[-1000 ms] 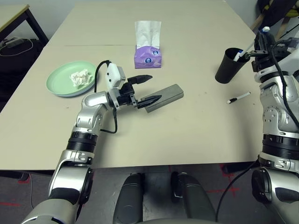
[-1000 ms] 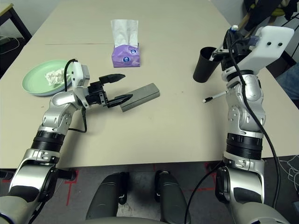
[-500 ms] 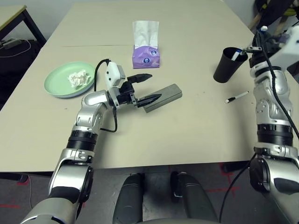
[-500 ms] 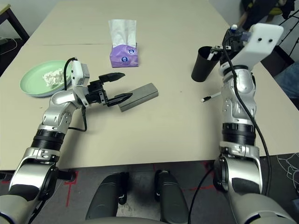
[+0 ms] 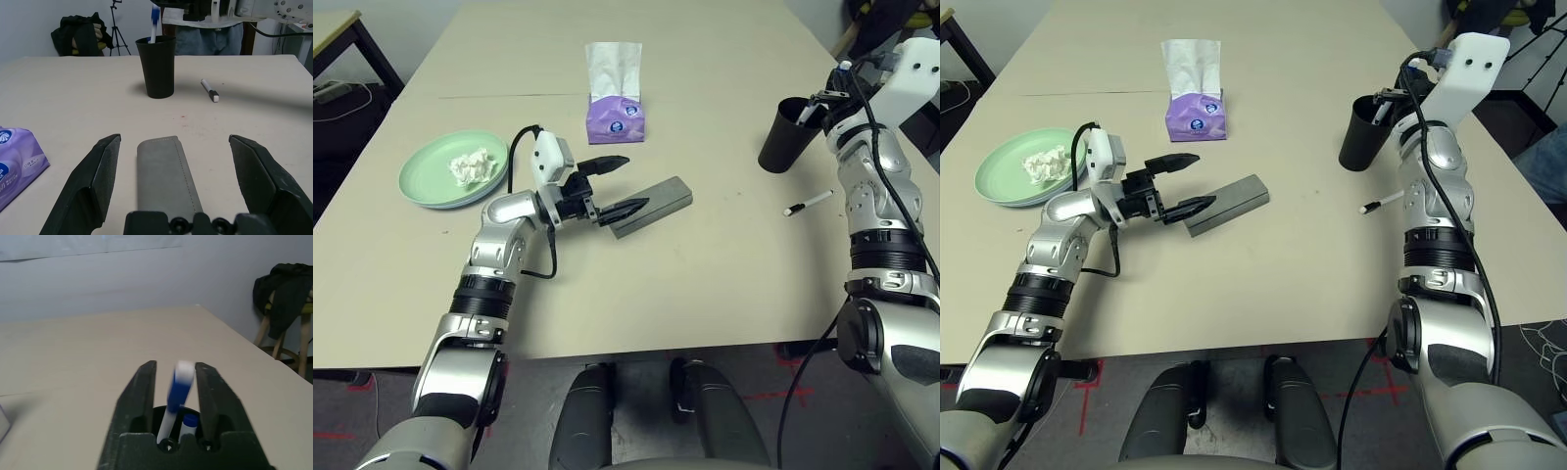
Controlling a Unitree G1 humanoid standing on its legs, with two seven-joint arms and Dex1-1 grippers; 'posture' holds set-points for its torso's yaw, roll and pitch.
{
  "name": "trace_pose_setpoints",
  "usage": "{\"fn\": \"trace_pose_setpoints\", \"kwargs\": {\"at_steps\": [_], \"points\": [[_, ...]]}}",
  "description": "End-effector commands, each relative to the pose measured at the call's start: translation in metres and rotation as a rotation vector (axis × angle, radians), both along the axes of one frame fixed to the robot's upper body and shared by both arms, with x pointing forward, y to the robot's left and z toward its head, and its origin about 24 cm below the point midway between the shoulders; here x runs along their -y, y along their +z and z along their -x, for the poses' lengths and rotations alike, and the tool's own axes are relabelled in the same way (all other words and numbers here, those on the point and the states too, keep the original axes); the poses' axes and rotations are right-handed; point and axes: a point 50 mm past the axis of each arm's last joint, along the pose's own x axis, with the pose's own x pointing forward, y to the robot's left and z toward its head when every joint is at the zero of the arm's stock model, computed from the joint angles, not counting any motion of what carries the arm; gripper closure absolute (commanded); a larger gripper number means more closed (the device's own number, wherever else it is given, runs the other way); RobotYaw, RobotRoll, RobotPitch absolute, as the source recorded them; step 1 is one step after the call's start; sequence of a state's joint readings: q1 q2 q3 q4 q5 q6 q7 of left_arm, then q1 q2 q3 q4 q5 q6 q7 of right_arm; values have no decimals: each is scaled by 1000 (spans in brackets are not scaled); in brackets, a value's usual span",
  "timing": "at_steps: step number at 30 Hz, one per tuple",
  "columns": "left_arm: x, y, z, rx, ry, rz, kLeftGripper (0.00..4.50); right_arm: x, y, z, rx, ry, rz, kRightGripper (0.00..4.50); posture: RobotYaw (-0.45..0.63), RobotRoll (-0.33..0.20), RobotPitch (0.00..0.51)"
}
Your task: Organize and tidy the items on the table.
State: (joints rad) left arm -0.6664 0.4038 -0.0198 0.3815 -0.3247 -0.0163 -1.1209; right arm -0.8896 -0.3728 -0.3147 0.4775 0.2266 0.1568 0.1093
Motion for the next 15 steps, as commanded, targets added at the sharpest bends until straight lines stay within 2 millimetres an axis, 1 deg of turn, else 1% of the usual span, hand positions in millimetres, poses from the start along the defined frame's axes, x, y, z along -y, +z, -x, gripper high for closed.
{"fn": "trace_pose_setpoints", "kwargs": {"at_steps": [1,4,7,9,10,11,12,14,15], "points": [[-1,-2,1,-1,3,-14,0,2,7,4,24,14,23,1127,28,0,174],[0,-3,1,0,2,-14,0,5,8,6,24,13,36,43,27,0,172],[0,-3,1,2,1,-15,0,1,15,10,65,93,103,13,28,0,170],[0,-3,1,3,-1,-15,0,-12,20,14,99,277,262,13,28,0,170],[0,-3,2,3,-1,-16,0,-18,19,17,97,372,358,13,28,0,170],[0,-3,2,3,-2,-16,0,-21,18,19,93,435,420,13,28,0,170],[0,-3,2,4,-4,-18,0,-24,12,21,53,528,497,13,29,0,170],[0,-4,2,5,-6,-19,0,-24,-1,26,-55,695,652,13,29,0,170],[0,-4,2,6,-6,-20,0,-21,-7,26,-123,759,709,13,33,0,170]]}}
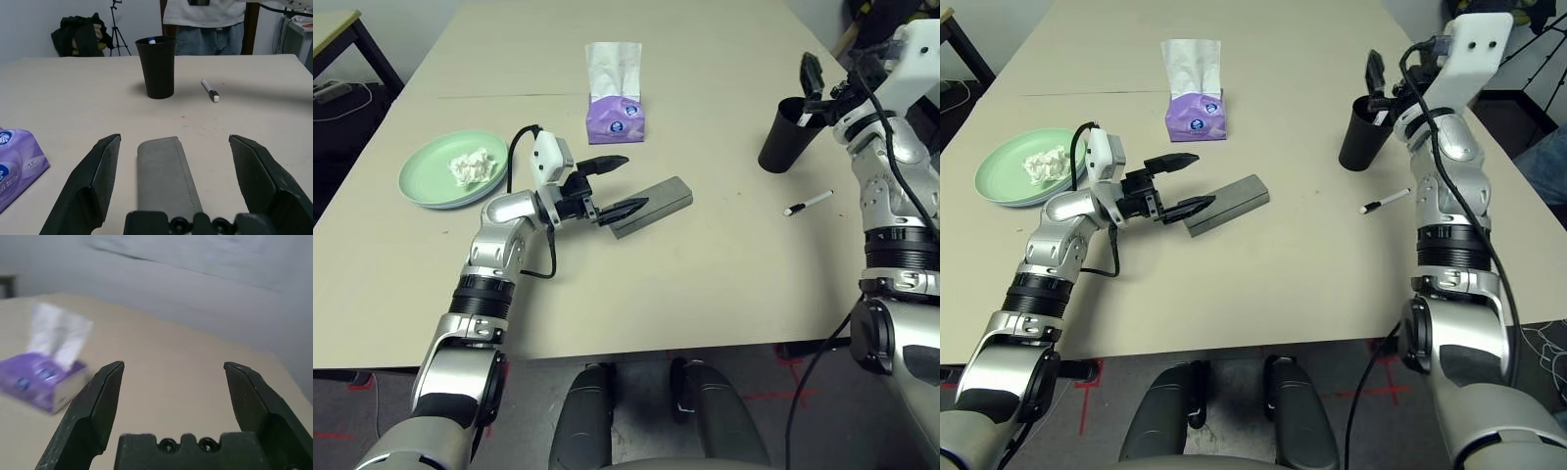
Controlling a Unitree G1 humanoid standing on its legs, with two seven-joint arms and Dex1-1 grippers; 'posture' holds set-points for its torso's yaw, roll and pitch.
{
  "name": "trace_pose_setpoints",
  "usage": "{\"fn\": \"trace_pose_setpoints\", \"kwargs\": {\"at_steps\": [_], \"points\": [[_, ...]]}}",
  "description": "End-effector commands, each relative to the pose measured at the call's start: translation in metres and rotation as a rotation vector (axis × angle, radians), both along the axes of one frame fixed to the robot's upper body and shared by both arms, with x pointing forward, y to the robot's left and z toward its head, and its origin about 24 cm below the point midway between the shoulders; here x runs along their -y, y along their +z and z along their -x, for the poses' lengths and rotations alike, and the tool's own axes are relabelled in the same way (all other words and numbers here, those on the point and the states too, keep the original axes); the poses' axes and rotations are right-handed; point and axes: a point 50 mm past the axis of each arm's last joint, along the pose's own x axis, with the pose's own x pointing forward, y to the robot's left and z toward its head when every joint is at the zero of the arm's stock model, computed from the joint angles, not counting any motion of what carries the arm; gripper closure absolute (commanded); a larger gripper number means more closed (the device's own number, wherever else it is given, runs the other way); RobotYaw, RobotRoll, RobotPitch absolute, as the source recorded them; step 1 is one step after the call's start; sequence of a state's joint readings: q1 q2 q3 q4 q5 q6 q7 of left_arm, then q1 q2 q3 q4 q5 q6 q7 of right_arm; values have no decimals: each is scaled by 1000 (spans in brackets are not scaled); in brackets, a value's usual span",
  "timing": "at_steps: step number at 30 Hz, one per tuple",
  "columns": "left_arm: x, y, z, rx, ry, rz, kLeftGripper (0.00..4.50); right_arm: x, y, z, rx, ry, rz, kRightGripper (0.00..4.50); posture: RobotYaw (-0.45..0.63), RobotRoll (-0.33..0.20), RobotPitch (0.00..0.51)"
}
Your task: Organize and tidy the items on the table.
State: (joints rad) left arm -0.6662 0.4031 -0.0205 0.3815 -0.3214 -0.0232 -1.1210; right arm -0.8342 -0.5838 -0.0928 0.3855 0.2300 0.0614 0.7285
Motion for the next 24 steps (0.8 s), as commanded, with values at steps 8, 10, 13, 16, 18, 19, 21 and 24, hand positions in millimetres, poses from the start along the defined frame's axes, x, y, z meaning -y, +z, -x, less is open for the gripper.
{"fn": "trace_pose_setpoints", "kwargs": {"at_steps": [8,10,13,16,18,19,21,24], "points": [[-2,-4,4,0,-7,-12,0,15,-34,0,-325,313,668,13,58,0,182],[-1,-4,7,-8,-20,-4,0,18,-36,-1,-362,335,768,13,63,0,185],[2,-5,11,-23,-48,6,0,25,-39,-2,-418,353,930,13,66,0,189],[4,-6,13,-34,-55,4,0,33,-40,-1,-501,376,1092,13,64,0,194],[5,-6,12,-35,-52,3,0,36,-40,-2,-535,379,1191,13,64,0,197],[5,-7,12,-34,-47,5,0,38,-39,-2,-554,369,1243,13,65,0,198],[6,-6,11,-27,-38,12,0,42,-38,-4,-575,341,1352,13,72,0,203],[7,-5,12,-22,-34,17,0,43,-37,-7,-581,331,1449,13,83,0,208]]}}
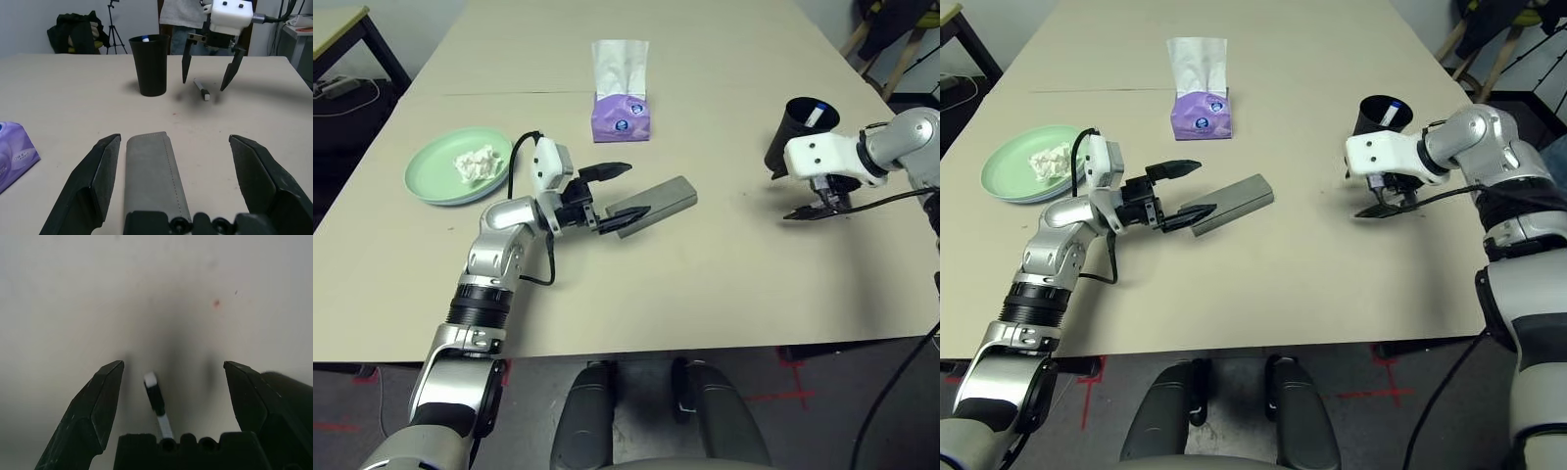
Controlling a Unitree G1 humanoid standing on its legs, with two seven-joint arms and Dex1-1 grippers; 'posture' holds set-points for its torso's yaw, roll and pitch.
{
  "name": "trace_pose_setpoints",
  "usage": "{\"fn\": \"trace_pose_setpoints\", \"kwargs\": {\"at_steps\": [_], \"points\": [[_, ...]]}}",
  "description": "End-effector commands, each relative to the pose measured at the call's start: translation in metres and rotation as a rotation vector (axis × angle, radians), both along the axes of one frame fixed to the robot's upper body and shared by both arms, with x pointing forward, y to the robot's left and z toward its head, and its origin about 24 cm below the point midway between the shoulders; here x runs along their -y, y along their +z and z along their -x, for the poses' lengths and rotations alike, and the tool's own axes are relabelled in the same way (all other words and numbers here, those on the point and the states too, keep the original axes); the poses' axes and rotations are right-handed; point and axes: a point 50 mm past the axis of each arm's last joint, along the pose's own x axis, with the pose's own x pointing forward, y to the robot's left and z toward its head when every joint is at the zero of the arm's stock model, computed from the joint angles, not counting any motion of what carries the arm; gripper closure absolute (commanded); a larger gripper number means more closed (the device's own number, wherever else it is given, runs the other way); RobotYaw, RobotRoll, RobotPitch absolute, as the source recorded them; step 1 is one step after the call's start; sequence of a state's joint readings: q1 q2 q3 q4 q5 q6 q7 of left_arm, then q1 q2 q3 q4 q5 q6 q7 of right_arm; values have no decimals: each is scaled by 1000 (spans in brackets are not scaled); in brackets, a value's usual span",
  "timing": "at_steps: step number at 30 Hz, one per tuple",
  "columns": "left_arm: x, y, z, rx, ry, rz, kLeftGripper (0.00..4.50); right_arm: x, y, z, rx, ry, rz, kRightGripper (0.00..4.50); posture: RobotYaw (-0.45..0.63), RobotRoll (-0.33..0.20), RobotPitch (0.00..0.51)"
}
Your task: Organize and tidy the items on the table.
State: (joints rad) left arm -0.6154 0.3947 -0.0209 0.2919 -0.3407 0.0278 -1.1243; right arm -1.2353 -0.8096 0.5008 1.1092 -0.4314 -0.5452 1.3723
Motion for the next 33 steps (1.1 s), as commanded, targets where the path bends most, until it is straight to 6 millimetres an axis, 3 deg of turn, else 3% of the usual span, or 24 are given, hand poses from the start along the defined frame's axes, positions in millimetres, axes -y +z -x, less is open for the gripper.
{"fn": "trace_pose_setpoints", "kwargs": {"at_steps": [1,20,23,33], "points": [[2,-2,3,-2,-3,1,0,6,-3,1,-16,16,114,13,89,0,211],[-3,-5,11,-7,42,-2,0,0,-14,-2,-18,107,249,13,133,0,234],[-3,-5,12,-7,43,-4,0,0,-15,-2,-27,110,249,587,135,0,235],[-3,-6,12,-6,39,-9,0,1,-18,0,-55,117,227,4191,128,0,231]]}}
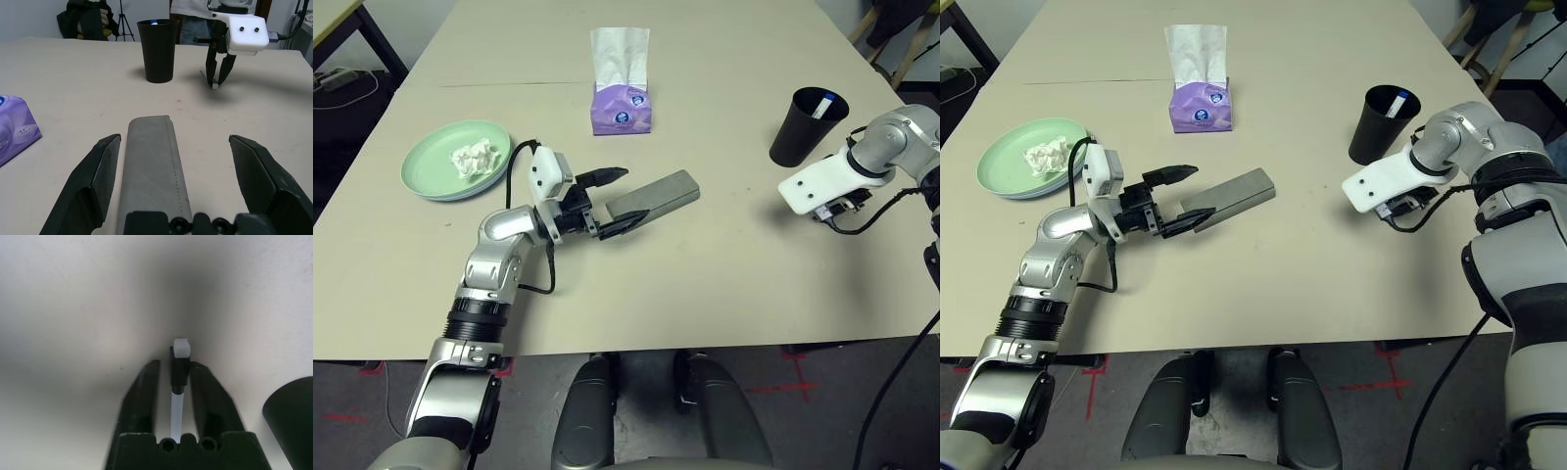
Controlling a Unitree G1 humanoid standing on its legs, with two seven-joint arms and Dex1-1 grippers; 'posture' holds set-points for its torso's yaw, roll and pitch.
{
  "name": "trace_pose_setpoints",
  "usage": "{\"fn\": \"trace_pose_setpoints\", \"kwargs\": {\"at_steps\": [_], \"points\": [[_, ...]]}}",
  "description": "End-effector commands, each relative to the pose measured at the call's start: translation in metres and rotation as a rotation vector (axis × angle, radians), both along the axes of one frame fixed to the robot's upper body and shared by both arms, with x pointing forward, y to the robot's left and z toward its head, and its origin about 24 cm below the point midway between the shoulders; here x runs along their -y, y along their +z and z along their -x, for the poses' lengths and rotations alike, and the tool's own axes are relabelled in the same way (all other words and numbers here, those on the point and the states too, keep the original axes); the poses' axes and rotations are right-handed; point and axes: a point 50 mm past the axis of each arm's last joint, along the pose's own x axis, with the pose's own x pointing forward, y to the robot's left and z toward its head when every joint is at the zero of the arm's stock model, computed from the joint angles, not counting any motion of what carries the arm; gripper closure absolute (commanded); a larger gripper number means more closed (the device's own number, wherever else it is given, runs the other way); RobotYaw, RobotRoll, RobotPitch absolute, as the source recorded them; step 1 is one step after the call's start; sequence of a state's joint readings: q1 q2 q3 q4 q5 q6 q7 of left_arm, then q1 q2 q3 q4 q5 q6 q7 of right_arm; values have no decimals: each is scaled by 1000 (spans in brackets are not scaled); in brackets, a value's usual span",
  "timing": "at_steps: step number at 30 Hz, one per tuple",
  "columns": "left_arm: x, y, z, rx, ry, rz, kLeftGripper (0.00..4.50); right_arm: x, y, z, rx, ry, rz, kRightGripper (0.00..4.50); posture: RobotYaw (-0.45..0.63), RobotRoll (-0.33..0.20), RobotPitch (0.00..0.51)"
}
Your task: Organize and tidy the items on the table.
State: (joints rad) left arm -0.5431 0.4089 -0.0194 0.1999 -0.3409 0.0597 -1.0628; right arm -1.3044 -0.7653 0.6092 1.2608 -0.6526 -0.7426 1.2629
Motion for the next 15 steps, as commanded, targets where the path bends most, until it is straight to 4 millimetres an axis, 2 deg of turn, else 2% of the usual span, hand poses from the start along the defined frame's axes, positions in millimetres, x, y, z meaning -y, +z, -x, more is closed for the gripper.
{"fn": "trace_pose_setpoints", "kwargs": {"at_steps": [1,9,15], "points": [[1,0,2,5,-17,-10,0,4,-1,3,-26,-10,-19,4203,121,0,225],[5,3,-3,15,-31,-10,0,6,19,7,-194,-243,-425,4203,92,0,198],[6,4,-7,21,-40,-11,0,-3,53,12,-214,-348,-839,4203,74,0,185]]}}
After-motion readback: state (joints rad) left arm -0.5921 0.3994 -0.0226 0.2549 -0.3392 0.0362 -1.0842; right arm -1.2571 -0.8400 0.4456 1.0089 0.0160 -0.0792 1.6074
